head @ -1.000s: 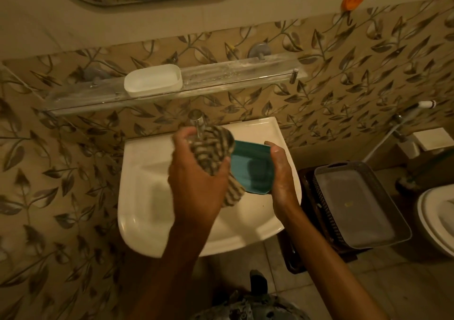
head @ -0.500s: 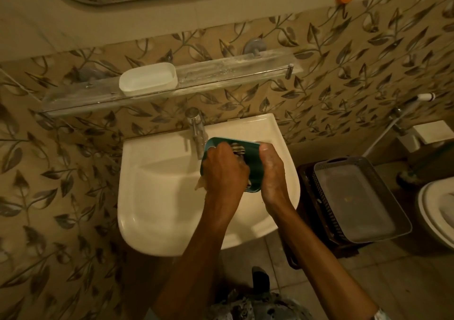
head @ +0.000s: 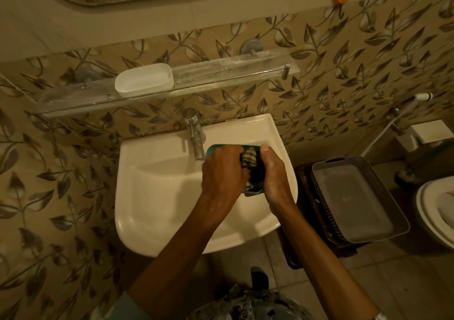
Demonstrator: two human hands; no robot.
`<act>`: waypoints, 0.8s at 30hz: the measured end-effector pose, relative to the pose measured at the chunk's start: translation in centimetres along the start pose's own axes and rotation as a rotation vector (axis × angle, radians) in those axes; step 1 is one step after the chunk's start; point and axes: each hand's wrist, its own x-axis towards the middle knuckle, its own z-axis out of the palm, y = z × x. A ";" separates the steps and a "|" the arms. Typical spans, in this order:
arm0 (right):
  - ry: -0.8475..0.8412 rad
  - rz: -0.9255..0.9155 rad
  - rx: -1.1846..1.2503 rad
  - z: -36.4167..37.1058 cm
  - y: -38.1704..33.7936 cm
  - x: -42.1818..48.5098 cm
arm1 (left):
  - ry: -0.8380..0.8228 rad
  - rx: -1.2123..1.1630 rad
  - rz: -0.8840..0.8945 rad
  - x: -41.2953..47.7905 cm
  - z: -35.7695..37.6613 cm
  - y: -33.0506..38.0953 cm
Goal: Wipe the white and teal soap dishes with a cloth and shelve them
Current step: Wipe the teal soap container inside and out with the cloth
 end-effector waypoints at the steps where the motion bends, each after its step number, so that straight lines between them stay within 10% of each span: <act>1: 0.020 -0.026 -0.004 -0.2 -0.1 0.0 | 0.060 0.049 -0.034 0.2 -0.1 -0.3; 5: 0.076 -0.190 -0.124 -0.7 0.0 0.2 | 0.088 0.166 -0.124 0.4 -0.5 -0.8; 14: 0.088 -0.288 -0.190 -0.9 1.8 -0.2 | -0.447 0.397 -0.135 -0.4 0.4 0.1; 24: 0.117 -0.311 -0.133 -0.7 1.9 0.0 | -0.393 -0.070 -0.086 -1.0 0.3 1.4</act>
